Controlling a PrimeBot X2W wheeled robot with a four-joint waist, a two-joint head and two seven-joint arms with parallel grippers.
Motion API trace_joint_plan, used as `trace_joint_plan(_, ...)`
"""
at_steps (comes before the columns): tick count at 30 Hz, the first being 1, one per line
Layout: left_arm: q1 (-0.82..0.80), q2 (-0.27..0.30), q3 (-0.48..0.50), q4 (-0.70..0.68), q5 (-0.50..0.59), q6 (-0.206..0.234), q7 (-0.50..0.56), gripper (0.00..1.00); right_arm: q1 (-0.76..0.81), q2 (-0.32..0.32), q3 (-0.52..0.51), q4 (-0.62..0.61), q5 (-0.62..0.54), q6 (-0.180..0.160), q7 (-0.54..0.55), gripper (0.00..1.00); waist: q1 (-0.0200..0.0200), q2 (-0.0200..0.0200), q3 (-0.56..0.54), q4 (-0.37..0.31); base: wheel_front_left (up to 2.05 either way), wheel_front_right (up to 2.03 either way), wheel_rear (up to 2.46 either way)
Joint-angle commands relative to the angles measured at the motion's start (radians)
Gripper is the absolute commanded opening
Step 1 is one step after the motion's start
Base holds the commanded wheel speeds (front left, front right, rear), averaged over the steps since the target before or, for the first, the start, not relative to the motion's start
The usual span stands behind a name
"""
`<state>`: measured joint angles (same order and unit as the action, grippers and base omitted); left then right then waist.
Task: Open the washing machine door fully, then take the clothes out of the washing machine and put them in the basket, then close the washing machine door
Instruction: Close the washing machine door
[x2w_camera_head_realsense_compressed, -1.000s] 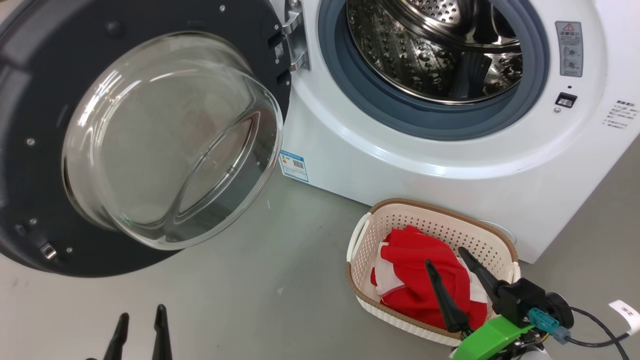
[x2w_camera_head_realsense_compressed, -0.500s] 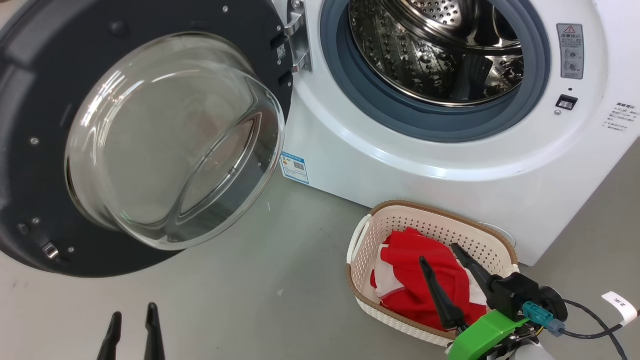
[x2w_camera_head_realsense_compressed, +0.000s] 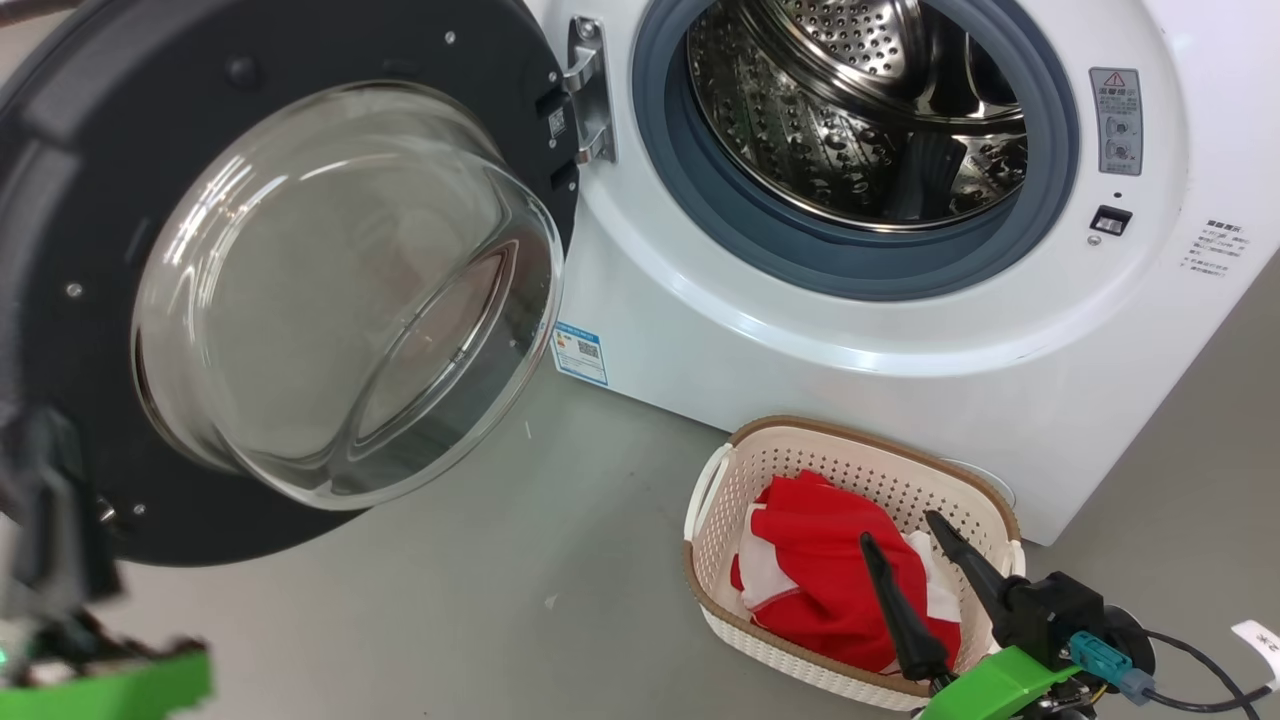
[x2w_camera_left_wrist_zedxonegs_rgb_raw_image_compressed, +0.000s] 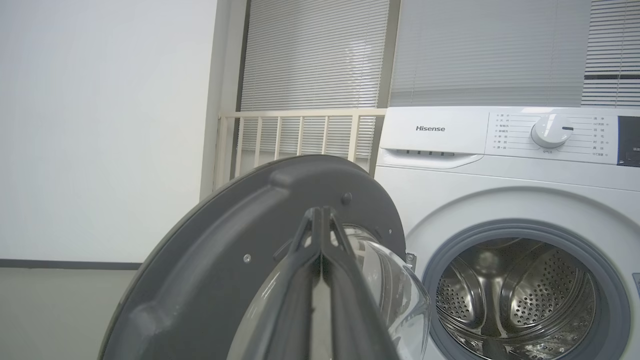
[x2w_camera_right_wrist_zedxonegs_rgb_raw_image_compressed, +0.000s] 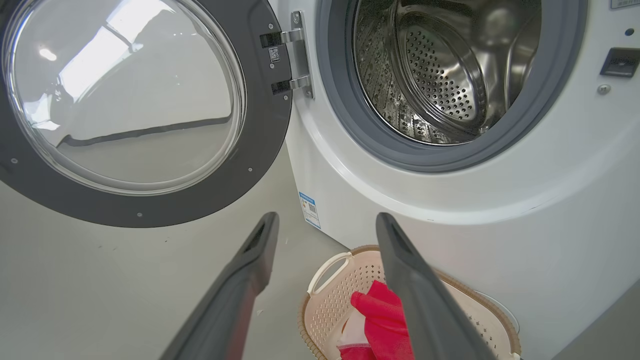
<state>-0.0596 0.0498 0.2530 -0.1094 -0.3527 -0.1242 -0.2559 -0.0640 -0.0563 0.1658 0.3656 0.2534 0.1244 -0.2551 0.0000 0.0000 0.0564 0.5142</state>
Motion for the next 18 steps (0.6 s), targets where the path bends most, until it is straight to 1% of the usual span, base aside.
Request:
trace_joint_plan(1, -0.07, 0.057, 0.055, -0.056, 0.005, -0.006, -0.006, 0.0, -0.004, 0.003, 0.014, -0.03, 0.001, 0.006, -0.007, 1.0, 0.0, 0.0, 0.0, -0.002, 0.0, 0.0, 0.0)
trace_joint_plan(3, -0.118, 0.122, 0.07, -0.073, 0.007, -0.006, -0.006, 0.0, 0.002, 0.004, 0.007, -0.035, 0.0, 0.006, -0.007, 1.0, 0.0, 0.0, 0.001, -0.002, 0.0, 0.0, 0.0)
trace_joint_plan(6, -0.202, 0.204, 0.099, -0.058, -0.03, -0.006, -0.006, 0.0, 0.007, 0.005, 0.001, -0.04, -0.003, 0.006, -0.007, 1.0, 0.0, 0.0, 0.006, -0.003, 0.0, 0.0, 0.0)
trace_joint_plan(8, -0.262, 0.257, 0.117, -0.025, -0.069, -0.006, -0.006, 0.0, 0.009, 0.005, -0.005, -0.043, -0.005, 0.006, -0.007, 1.0, 0.0, 0.0, 0.011, -0.004, 0.0, 0.0, 0.0)
trace_joint_plan(11, -0.346, 0.32, 0.143, 0.047, -0.149, -0.006, -0.006, 0.0, 0.013, 0.006, -0.012, -0.049, -0.003, 0.006, -0.007, 1.0, 0.0, 0.0, 0.016, -0.004, 0.0, 0.0, 0.0)
trace_joint_plan(13, -0.392, 0.364, 0.146, 0.116, -0.207, -0.006, -0.006, 0.0, 0.017, 0.006, -0.017, -0.051, -0.002, 0.006, -0.007, 1.0, 0.0, 0.0, 0.018, -0.005, 0.0, 0.0, 0.0)
trace_joint_plan(15, -0.434, 0.404, 0.141, 0.217, -0.284, -0.006, -0.006, 0.0, 0.02, 0.006, -0.02, -0.054, -0.001, 0.006, -0.007, 1.0, 0.0, 0.0, 0.02, -0.005, 0.0, 0.0, 0.0)
trace_joint_plan(17, -0.48, 0.446, 0.117, 0.346, -0.399, -0.006, 0.013, 0.0, 0.023, 0.006, -0.021, -0.058, 0.001, 0.006, -0.007, 1.0, 0.0, 0.0, 0.022, -0.005, 0.0, 0.0, 0.0)
trace_joint_plan(18, -0.505, 0.476, 0.108, 0.402, -0.442, -0.006, 0.017, 0.0, 0.025, 0.006, -0.022, -0.059, 0.002, 0.006, -0.007, 1.0, 0.0, 0.0, 0.025, -0.005, 0.0, 0.0, 0.0)
